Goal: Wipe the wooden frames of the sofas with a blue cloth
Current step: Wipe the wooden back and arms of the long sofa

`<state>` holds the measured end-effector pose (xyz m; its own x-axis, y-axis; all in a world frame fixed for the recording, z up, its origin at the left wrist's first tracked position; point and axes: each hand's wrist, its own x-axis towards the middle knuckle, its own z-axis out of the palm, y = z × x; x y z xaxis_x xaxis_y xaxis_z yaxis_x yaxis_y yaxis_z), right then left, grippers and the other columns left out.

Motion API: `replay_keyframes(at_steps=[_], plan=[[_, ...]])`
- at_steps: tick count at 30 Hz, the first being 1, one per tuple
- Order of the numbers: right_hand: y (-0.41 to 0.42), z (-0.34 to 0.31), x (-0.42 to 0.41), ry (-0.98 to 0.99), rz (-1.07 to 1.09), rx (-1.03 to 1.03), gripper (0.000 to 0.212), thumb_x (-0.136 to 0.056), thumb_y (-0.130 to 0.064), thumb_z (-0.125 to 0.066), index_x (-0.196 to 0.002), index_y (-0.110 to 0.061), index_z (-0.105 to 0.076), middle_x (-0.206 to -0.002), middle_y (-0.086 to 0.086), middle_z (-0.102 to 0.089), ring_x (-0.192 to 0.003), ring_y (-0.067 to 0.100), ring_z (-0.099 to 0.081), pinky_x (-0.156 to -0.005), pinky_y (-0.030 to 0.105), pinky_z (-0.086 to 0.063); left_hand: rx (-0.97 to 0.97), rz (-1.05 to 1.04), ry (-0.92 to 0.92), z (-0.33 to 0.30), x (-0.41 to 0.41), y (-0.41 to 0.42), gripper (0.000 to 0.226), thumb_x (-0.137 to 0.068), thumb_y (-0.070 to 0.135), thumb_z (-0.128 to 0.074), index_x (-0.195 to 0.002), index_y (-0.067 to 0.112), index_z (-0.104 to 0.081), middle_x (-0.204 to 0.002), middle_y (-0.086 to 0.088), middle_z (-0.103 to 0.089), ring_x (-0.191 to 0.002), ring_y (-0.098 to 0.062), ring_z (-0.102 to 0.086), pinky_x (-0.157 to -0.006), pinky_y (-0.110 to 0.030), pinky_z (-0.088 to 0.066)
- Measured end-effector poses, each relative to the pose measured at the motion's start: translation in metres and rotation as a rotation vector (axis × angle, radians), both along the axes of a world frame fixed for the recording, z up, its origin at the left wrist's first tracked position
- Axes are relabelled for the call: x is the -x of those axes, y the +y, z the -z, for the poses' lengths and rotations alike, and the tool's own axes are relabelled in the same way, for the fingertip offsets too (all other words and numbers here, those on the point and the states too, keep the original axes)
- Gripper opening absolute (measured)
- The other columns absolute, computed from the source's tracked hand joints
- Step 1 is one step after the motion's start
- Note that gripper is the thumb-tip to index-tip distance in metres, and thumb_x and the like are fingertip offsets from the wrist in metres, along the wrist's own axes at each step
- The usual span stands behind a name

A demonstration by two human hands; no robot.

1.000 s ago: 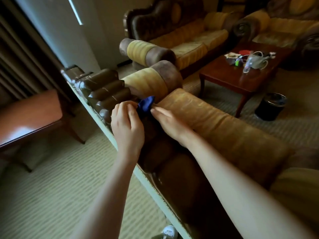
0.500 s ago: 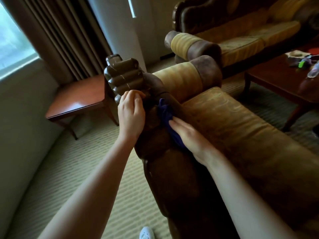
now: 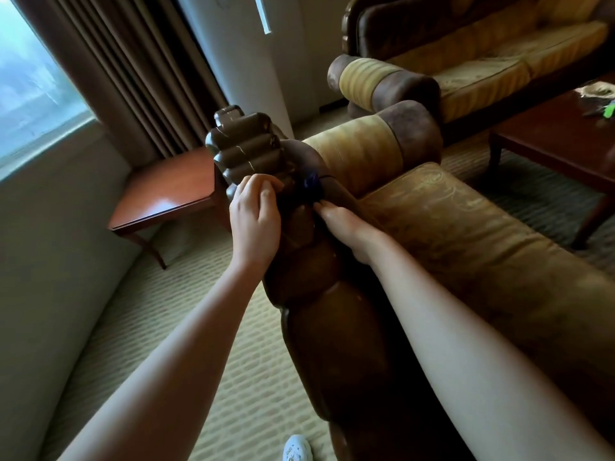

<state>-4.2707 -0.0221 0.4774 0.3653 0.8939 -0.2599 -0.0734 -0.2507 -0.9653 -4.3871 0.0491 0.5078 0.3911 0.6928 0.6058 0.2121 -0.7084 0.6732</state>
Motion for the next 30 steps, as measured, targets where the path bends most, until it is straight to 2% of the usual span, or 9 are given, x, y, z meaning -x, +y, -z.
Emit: replay_keyframes(at_steps=[7, 9, 11, 14, 17, 19, 23, 27, 30], plan=[[-0.085, 0.003, 0.03, 0.116, 0.083, -0.039, 0.042, -0.103, -0.027, -0.034, -0.143, -0.015, -0.035, -0.135, -0.008, -0.048, -0.128, 0.01, -0.042, -0.108, 0.027, -0.03, 0.001, 0.009, 0.022, 0.001, 0.001, 0.0, 0.03, -0.09, 0.017, -0.037, -0.086, 0.006, -0.065, -0.089, 0.004, -0.059, -0.086, 0.018, -0.046, -0.075, -0.001, -0.03], [-0.079, 0.001, 0.029, 0.056, 0.101, -0.015, 0.045, -0.102, -0.029, -0.035, -0.145, -0.016, -0.032, -0.144, -0.004, -0.04, -0.134, 0.014, -0.037, -0.114, 0.032, -0.025, -0.01, 0.013, 0.037, 0.002, 0.001, -0.001, 0.032, -0.09, 0.017, -0.037, -0.087, 0.005, -0.066, -0.091, 0.001, -0.059, -0.086, 0.02, -0.044, -0.074, 0.0, -0.029], [-0.058, -0.006, 0.024, 0.017, 0.061, -0.02, 0.04, -0.102, -0.029, -0.035, -0.139, -0.016, -0.042, -0.144, 0.004, -0.043, -0.132, 0.021, -0.04, -0.114, 0.041, -0.027, -0.018, 0.006, 0.04, 0.002, 0.0, -0.001, 0.032, -0.089, 0.017, -0.037, -0.087, 0.004, -0.067, -0.091, -0.001, -0.06, -0.083, 0.013, -0.045, -0.075, 0.0, -0.028], [-0.016, -0.015, 0.012, -0.093, 0.049, 0.001, 0.03, -0.101, -0.021, -0.035, -0.115, -0.009, -0.059, -0.125, 0.013, -0.057, -0.116, 0.027, -0.052, -0.105, 0.046, -0.037, -0.03, -0.006, 0.026, 0.002, 0.0, 0.0, 0.031, -0.089, 0.014, -0.038, -0.085, 0.003, -0.067, -0.089, -0.003, -0.062, -0.083, 0.005, -0.043, -0.076, -0.002, -0.03], [0.019, -0.021, 0.0, -0.096, 0.056, 0.048, 0.032, -0.1, -0.014, -0.036, -0.117, 0.0, -0.059, -0.107, 0.014, -0.062, -0.09, 0.025, -0.058, -0.085, 0.036, -0.049, -0.025, -0.003, 0.023, 0.002, -0.001, 0.002, 0.031, -0.089, 0.014, -0.038, -0.083, 0.004, -0.067, -0.088, 0.0, -0.062, -0.084, 0.004, -0.045, -0.078, -0.006, -0.032], [0.027, -0.019, -0.003, -0.132, 0.041, 0.087, 0.032, -0.1, -0.014, -0.037, -0.12, 0.0, -0.058, -0.099, 0.008, -0.059, -0.076, 0.018, -0.054, -0.069, 0.028, -0.046, -0.021, -0.002, 0.025, 0.002, -0.001, 0.003, 0.032, -0.088, 0.015, -0.037, -0.083, 0.004, -0.067, -0.088, 0.0, -0.062, -0.084, 0.004, -0.046, -0.078, -0.006, -0.032], [0.015, -0.012, 0.001, -0.082, 0.069, 0.096, 0.034, -0.1, -0.021, -0.037, -0.124, -0.007, -0.058, -0.116, 0.012, -0.061, -0.106, 0.029, -0.057, -0.099, 0.041, -0.045, -0.005, 0.008, 0.039, 0.001, 0.0, 0.003, 0.031, -0.089, 0.016, -0.037, -0.082, 0.006, -0.066, -0.088, 0.002, -0.061, -0.087, 0.013, -0.047, -0.078, -0.003, -0.03], [-0.033, -0.009, 0.017, 0.046, 0.116, 0.072, 0.031, -0.102, -0.029, -0.034, -0.11, -0.015, -0.061, -0.106, 0.01, -0.063, -0.108, 0.03, -0.058, -0.102, 0.044, -0.042, 0.012, 0.019, 0.035, 0.002, 0.0, 0.003, 0.03, -0.089, 0.016, -0.038, -0.082, 0.007, -0.066, -0.088, -0.002, -0.062, -0.084, 0.009, -0.047, -0.077, -0.002, -0.029], [-0.066, -0.019, 0.037, -0.164, 0.133, -0.014, 0.028, -0.101, -0.028, -0.037, -0.106, -0.016, -0.062, -0.115, 0.009, -0.062, -0.112, 0.026, -0.055, -0.104, 0.042, -0.038, -0.009, 0.02, 0.016, 0.001, -0.001, 0.001, 0.03, -0.087, 0.014, -0.038, -0.081, 0.005, -0.066, -0.087, -0.006, -0.064, -0.088, -0.01, -0.051, -0.078, -0.004, -0.03]])
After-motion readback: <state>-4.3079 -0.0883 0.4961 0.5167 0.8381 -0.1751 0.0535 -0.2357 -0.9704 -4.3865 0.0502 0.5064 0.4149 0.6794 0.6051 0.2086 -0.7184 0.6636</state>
